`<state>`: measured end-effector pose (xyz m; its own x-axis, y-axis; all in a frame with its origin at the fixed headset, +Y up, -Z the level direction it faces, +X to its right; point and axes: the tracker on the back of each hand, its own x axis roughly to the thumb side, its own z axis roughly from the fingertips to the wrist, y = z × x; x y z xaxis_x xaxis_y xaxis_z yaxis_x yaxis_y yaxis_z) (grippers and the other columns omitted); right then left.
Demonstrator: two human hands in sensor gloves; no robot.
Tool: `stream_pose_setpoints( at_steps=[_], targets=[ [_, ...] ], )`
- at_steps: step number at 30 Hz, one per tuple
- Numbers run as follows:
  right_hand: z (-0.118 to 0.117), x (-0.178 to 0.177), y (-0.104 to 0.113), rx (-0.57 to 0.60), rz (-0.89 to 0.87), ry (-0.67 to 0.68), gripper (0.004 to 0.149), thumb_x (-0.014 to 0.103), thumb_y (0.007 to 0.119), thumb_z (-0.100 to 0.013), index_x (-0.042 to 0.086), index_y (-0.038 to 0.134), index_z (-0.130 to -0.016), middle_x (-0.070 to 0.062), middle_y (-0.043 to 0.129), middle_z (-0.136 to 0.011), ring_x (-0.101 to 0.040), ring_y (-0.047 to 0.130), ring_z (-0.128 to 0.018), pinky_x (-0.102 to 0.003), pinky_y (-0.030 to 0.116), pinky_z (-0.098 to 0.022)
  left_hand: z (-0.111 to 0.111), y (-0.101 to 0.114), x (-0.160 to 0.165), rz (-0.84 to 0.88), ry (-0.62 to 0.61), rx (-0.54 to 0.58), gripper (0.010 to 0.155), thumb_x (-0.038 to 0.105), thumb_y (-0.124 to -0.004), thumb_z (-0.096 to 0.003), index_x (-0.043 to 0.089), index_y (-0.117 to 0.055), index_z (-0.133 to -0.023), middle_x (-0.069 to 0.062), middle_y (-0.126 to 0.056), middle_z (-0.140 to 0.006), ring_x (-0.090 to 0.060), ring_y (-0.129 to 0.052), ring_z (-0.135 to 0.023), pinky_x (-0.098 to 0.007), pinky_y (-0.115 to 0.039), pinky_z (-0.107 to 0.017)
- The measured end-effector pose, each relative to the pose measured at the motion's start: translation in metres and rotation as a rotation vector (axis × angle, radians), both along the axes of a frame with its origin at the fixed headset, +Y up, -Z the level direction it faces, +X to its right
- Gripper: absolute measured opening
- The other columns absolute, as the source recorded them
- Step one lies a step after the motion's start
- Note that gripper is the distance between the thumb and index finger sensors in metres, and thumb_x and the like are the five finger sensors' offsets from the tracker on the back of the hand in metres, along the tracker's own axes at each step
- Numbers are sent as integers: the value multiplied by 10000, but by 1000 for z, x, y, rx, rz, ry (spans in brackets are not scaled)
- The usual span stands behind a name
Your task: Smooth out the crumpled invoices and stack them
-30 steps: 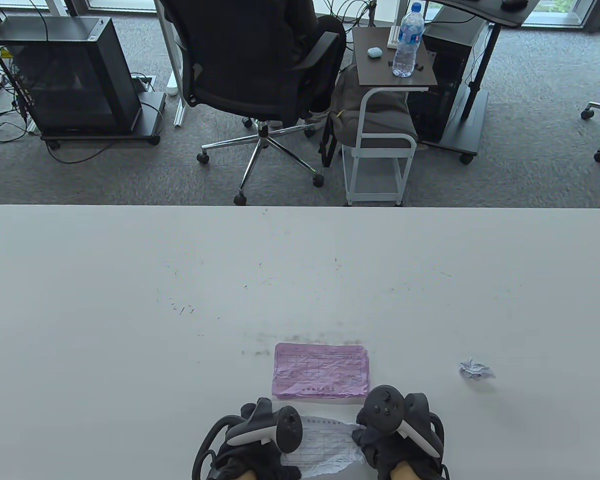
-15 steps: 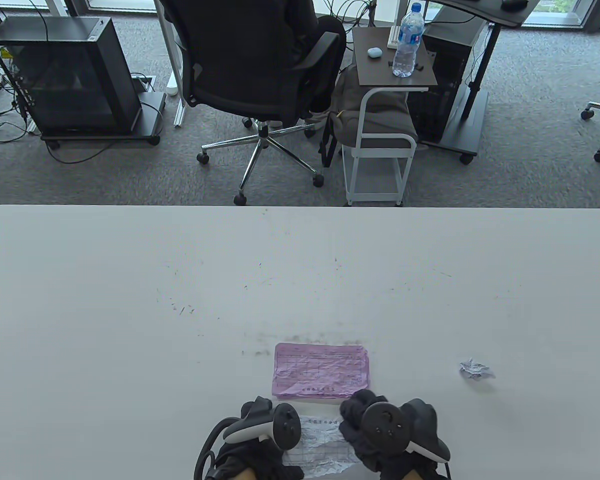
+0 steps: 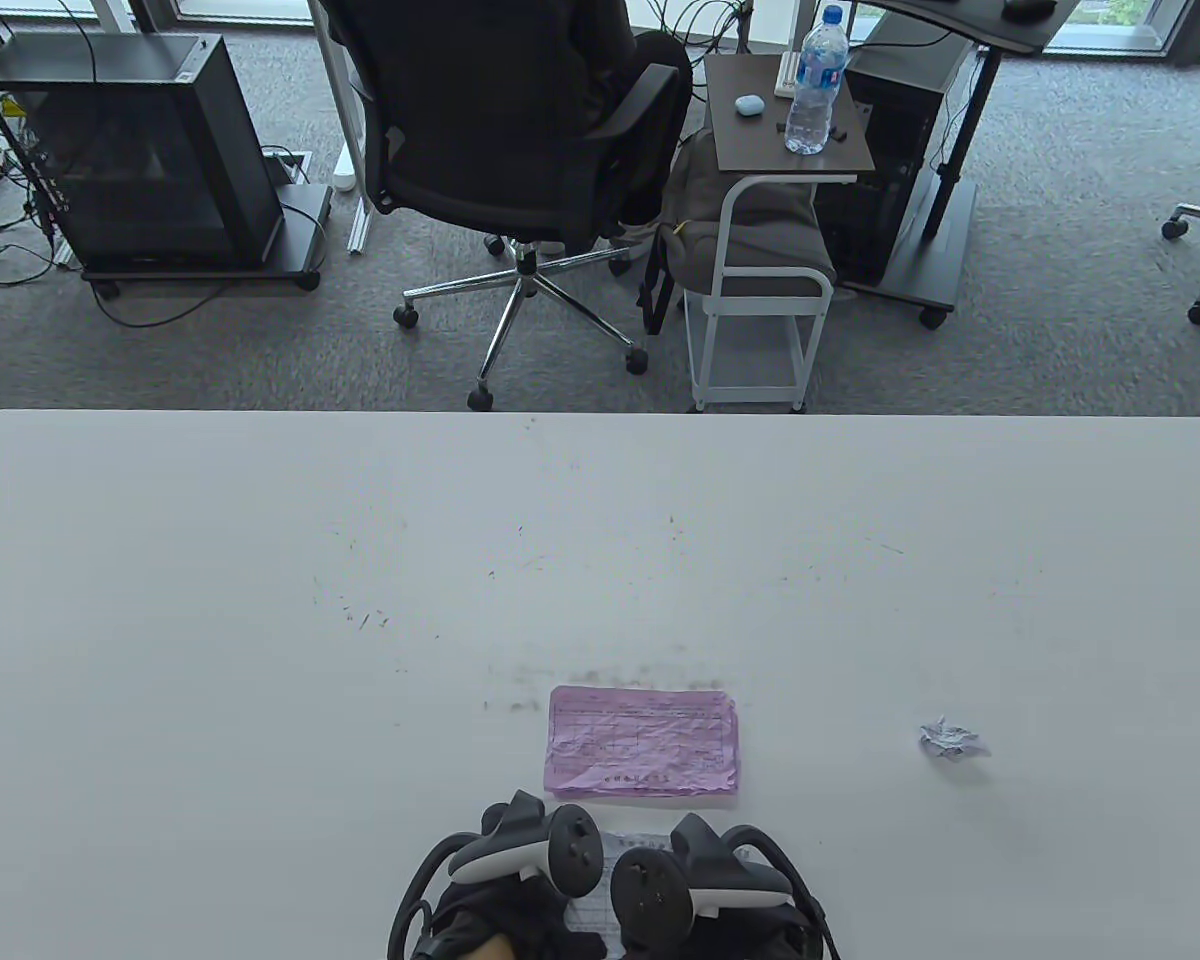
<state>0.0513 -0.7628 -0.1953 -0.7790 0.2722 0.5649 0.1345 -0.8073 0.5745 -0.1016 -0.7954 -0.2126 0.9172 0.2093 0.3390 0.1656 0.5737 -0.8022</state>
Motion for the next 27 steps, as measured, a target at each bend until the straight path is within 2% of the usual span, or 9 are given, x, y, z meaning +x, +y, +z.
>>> stream_pose_setpoints(
  at_steps=[5,14,17,19,21,23,27],
  targets=[
    [-10,21,-3,-109,28,-179,350,464,738,-574,186,838,-762,-101,788,-841,-351,809,-693,-563,752,-504,0,0,0,0,4,0,963,570,-618,-564,124,128,-978,-270,261,-887,-611,207,-806,-736,-140,-579],
    [-19,67,-6,-184,53,-393,355,469,742,-573,169,889,-694,-107,868,-732,-339,876,-604,-567,793,-457,0,-1,0,5,9,2,963,570,-620,-562,128,126,-980,-268,261,-889,-610,209,-806,-735,-138,-579],
    [-22,83,8,-104,-14,-433,379,488,729,-575,169,880,-715,-135,898,-725,-318,904,-563,-545,834,-415,0,-1,-1,4,11,-1,960,570,-619,-563,133,128,-978,-264,265,-886,-607,212,-805,-732,-134,-580],
    [-21,88,18,17,-96,-441,397,493,725,-570,169,862,-755,-149,876,-764,-328,898,-579,-538,842,-409,0,-1,0,-1,12,-2,963,571,-616,-560,135,135,-975,-262,267,-885,-606,213,-805,-731,-134,-581],
    [-18,83,29,191,-206,-420,446,471,730,-565,132,797,-848,-197,786,-859,-344,888,-612,-527,851,-404,0,-1,-1,-3,13,-4,962,574,-614,-558,141,138,-973,-258,270,-884,-603,217,-805,-729,-131,-582],
    [-14,69,29,251,-256,-341,491,452,726,-563,115,714,-921,-218,684,-945,-357,851,-676,-513,850,-412,0,-1,-1,0,15,-5,963,572,-616,-559,139,138,-973,-259,271,-883,-603,218,-803,-730,-129,-580],
    [-3,30,17,266,-242,-134,511,402,716,-562,108,624,-969,-225,578,-991,-379,774,-751,-524,810,-473,0,-1,-1,0,14,-5,962,571,-615,-559,139,138,-973,-259,271,-884,-602,218,-804,-730,-129,-580]
  ],
)
